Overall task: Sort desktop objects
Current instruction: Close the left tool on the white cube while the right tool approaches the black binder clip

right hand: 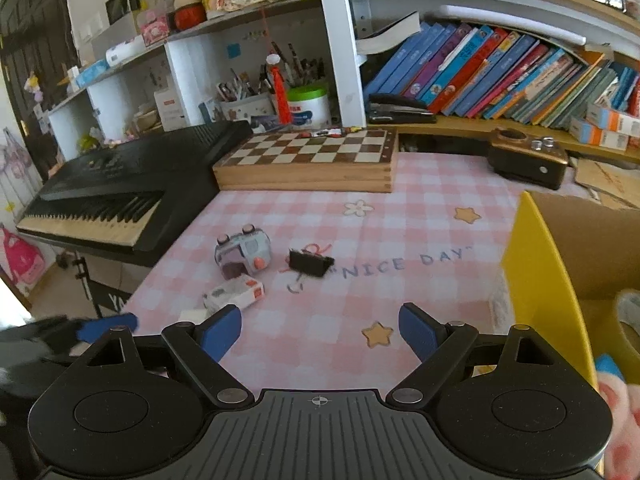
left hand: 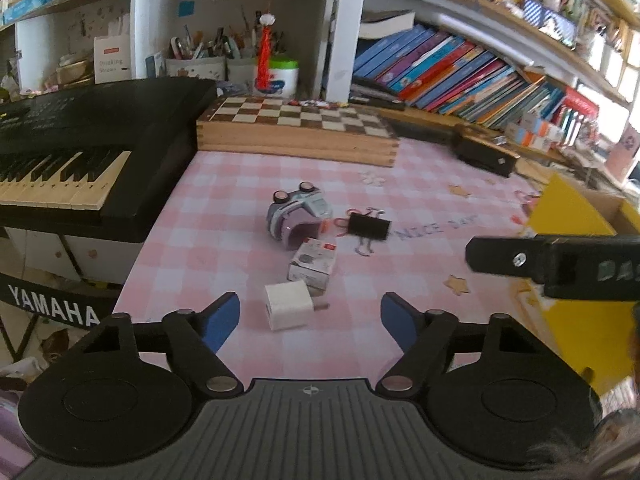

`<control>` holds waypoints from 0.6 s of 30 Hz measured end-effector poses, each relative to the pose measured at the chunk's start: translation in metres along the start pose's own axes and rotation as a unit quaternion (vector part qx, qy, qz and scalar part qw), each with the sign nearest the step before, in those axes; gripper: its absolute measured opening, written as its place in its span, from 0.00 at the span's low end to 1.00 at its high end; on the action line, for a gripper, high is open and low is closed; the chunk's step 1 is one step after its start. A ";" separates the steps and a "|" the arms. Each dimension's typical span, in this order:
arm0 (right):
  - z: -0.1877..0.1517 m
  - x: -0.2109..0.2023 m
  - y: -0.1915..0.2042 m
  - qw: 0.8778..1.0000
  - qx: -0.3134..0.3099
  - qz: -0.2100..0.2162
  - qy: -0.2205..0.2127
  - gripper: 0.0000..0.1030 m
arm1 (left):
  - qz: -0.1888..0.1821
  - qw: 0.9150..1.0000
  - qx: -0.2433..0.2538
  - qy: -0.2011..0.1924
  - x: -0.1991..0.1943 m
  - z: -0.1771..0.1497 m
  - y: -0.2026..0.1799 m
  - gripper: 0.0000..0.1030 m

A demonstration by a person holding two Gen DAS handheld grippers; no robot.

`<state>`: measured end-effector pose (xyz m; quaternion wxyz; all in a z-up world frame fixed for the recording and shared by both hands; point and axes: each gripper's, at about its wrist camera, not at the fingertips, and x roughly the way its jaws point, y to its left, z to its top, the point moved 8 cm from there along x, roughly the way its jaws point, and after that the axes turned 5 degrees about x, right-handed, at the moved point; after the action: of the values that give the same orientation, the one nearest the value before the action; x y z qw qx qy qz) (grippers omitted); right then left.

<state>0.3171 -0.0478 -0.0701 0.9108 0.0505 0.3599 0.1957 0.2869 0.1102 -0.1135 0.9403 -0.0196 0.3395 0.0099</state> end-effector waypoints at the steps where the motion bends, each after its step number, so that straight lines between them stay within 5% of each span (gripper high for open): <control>1: 0.002 0.003 0.002 1.000 -0.003 0.002 0.000 0.85 | 0.003 1.000 0.002 0.003 0.006 0.001 0.001 0.68; 11: 0.011 0.024 0.010 0.999 -0.014 0.028 0.019 0.85 | 0.016 0.999 -0.001 0.039 0.045 -0.007 0.007 0.41; 18: 0.008 0.050 0.030 0.997 -0.030 0.056 0.046 0.85 | 0.031 0.999 -0.008 0.038 0.024 -0.011 0.018 0.40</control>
<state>0.3462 -0.0005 -0.0890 0.8820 0.0346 0.3920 0.2593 0.2979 0.1278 -0.1383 0.9260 -0.0168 0.3749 0.0414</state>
